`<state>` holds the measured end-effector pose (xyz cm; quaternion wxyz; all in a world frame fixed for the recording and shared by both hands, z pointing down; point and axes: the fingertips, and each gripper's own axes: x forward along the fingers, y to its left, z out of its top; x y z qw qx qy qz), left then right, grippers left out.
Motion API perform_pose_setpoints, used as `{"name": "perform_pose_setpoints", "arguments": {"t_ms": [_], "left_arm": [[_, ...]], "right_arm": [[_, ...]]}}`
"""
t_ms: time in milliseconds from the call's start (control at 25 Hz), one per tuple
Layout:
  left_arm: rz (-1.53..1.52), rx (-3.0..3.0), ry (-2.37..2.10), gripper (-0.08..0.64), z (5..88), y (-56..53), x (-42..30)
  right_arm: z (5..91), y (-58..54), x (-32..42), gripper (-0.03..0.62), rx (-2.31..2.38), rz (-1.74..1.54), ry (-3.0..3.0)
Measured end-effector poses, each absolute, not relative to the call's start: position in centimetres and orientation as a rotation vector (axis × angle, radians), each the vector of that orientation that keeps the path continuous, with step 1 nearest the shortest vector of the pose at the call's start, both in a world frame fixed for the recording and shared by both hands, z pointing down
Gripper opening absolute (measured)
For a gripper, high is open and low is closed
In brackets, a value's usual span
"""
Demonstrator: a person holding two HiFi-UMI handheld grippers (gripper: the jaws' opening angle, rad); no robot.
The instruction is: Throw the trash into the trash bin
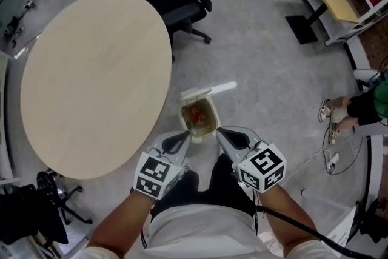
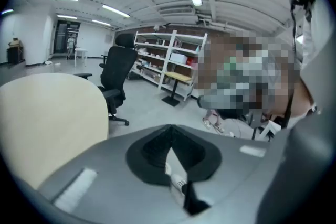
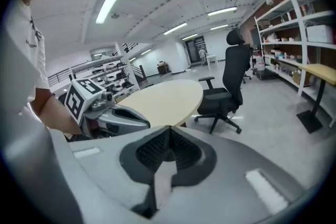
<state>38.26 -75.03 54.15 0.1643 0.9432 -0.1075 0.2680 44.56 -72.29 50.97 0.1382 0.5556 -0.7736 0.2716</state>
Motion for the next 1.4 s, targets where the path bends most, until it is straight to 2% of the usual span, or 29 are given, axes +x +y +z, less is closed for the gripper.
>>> {"name": "perform_pose_setpoints", "arguments": {"t_ms": [320,800,1160,1400], "left_arm": [[0.620,2.809,-0.310,0.008,47.0,-75.7,38.4],[0.467,2.736,-0.631,0.008,43.7,-73.0,37.5],[0.338,2.792,-0.750,0.008,39.2,-68.2,40.9],[0.313,2.736,-0.877,0.008,39.4,-65.1,41.3]], "right_arm": [[45.0,-72.0,44.5,0.002,1.717,0.641,-2.281],[40.4,-68.9,46.0,0.002,1.622,0.537,-2.458],[37.3,-64.4,51.3,0.002,1.597,0.399,-2.542],[36.7,-61.5,53.2,0.002,1.592,0.371,-2.603]]}}
